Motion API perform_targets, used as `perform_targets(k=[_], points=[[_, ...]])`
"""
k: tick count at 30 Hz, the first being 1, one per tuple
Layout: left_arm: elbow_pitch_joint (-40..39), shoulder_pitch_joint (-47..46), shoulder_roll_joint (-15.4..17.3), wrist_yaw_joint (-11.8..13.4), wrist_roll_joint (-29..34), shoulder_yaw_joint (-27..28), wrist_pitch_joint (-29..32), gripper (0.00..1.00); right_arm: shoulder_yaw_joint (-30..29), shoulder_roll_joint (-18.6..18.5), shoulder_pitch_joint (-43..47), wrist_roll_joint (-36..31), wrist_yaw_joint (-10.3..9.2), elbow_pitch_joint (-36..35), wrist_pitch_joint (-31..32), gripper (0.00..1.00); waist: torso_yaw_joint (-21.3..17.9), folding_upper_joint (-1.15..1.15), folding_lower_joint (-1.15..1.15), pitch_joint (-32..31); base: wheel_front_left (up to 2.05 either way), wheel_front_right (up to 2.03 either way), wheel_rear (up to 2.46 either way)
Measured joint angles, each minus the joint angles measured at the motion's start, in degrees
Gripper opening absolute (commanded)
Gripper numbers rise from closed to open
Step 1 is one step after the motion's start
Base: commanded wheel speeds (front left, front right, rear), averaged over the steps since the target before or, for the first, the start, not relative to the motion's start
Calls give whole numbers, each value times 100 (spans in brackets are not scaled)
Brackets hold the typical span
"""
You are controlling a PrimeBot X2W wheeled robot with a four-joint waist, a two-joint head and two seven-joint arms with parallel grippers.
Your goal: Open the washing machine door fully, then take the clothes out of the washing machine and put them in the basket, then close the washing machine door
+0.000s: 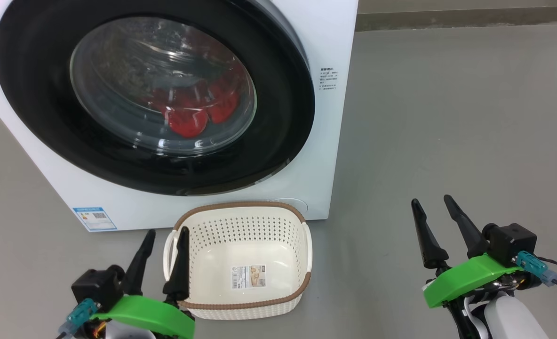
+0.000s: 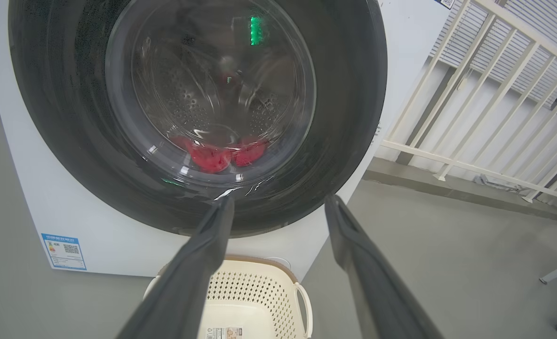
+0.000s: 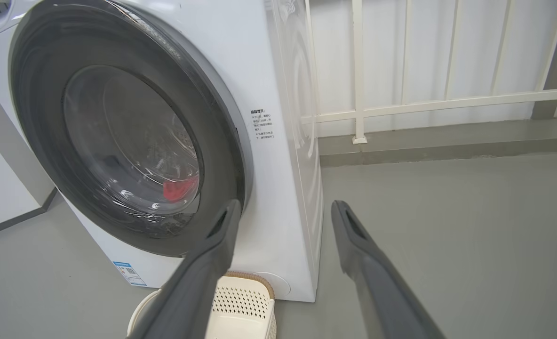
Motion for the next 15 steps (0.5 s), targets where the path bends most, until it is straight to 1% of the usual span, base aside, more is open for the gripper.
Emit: perform_targets(k=[15], points=[[-46,-89,10,55,927,-96,-255,100,93,-24,-93,-983,0,22,-244,100,22,0,0,-28,0,0,0]])
